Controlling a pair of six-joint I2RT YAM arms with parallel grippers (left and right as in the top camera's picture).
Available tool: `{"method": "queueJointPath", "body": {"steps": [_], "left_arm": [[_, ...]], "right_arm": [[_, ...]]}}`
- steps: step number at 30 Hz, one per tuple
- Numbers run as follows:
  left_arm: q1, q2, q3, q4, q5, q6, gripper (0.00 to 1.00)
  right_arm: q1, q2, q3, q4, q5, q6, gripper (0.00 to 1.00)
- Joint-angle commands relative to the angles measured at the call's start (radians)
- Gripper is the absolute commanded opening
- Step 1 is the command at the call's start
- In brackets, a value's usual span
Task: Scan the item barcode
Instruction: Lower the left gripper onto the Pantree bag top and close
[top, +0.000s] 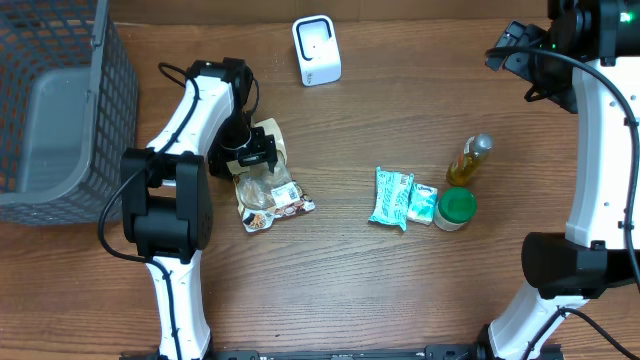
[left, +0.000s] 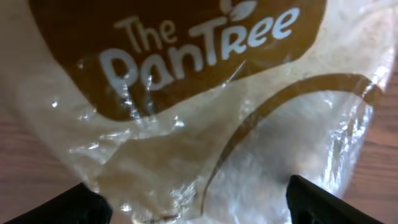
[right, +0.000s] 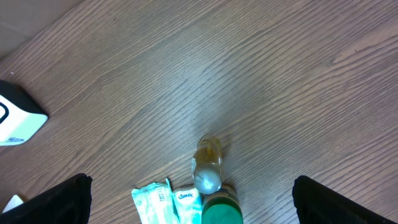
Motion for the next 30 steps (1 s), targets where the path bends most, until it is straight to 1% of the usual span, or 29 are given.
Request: {"method": "queueJointPath", "body": {"steps": [1,6,11,17,20,28,30], "left_arm": [[-0.005,-0.026,-0.037,0.029,-0.012,-0.016,0.88],[-0.016,-0.026,-0.090,0.103,-0.012,-0.016,0.87],[-0.024,-0.026,-0.158,0.165,-0.012,-0.016,0.82],[-0.024,-0.026,-0.216,0.201,-0.012,-0.012,0.77],[-0.024,-0.026,-0.234,0.217,-0.012,-0.011,0.70],[-0.024,-0.026,-0.271,0.245,-0.011,-0.009,0.70],[-0.024,-0.026,-0.282,0.250,-0.011,-0.009,0.65]], "right_arm": [[-0.005,-0.018,0.013,0.003,-0.005,-0.003,1.00],[-0.005,-0.018,0.013,0.002,-0.005,-0.003,1.00],[-0.005,-0.018,0.013,0.002,-0.005,-0.003,1.00],[-0.005,-0.018,0.013,0.003,-0.005,-0.003,1.00],[-0.005,-0.018,0.013,0.002,-0.005,-0.003,1.00],[-0.005,-0.018,0.013,0.002,-0.005,-0.003,1.00],[-0.005,-0.018,0.013,0.002,-0.005,-0.003,1.00]]}}
